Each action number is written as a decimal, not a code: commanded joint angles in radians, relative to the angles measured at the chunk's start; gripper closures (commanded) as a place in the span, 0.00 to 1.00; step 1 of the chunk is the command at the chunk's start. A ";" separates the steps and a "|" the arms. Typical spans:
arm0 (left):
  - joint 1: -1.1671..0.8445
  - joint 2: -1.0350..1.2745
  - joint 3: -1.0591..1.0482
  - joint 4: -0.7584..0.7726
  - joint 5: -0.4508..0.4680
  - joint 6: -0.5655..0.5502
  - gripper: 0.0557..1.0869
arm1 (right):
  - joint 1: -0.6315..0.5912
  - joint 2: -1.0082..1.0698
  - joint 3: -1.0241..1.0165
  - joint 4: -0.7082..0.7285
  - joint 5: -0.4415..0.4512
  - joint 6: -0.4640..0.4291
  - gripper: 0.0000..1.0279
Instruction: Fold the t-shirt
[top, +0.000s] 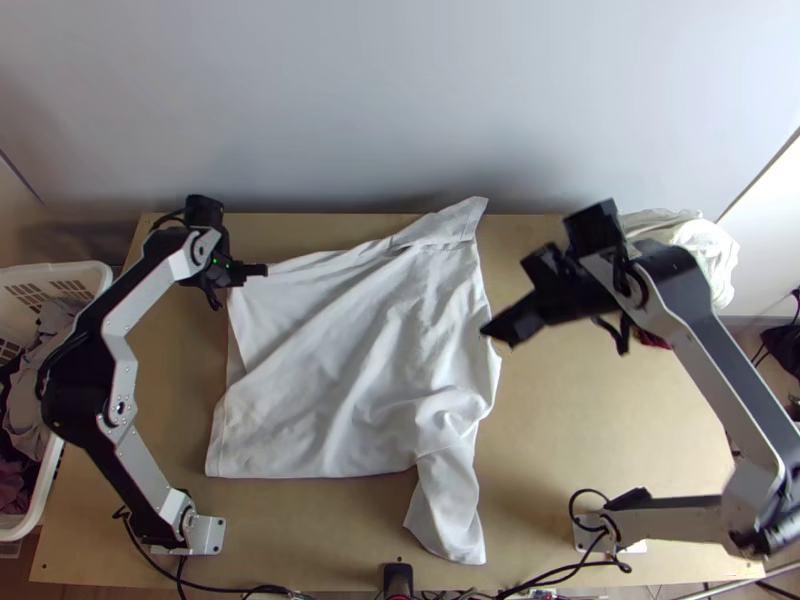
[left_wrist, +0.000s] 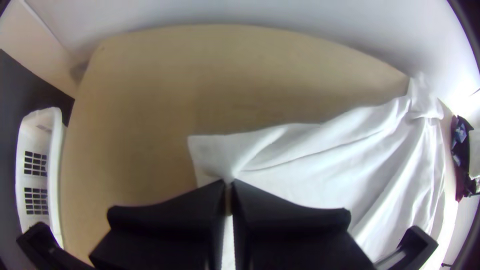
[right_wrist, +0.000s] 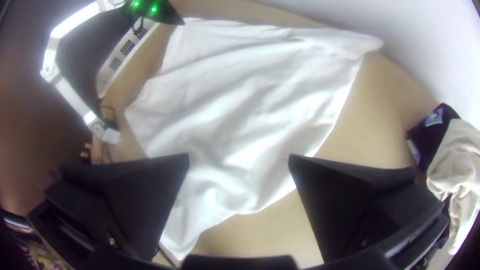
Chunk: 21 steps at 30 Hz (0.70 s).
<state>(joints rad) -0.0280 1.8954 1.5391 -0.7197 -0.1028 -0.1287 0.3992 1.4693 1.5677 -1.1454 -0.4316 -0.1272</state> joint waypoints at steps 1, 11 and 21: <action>0.002 -0.061 0.059 -0.023 0.002 0.026 0.96 | -0.071 0.169 0.060 0.234 0.062 -0.014 0.10; 0.013 -0.064 0.170 -0.030 0.000 0.043 0.96 | -0.066 0.522 0.255 0.386 0.133 -0.152 0.10; 0.002 -0.104 0.207 -0.030 0.000 0.063 0.96 | -0.066 0.758 0.344 0.624 0.280 -0.249 0.11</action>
<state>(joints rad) -0.0177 1.8168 1.7168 -0.7509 -0.1028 -0.0818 0.3378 2.0747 1.8500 -0.6773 -0.2413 -0.3248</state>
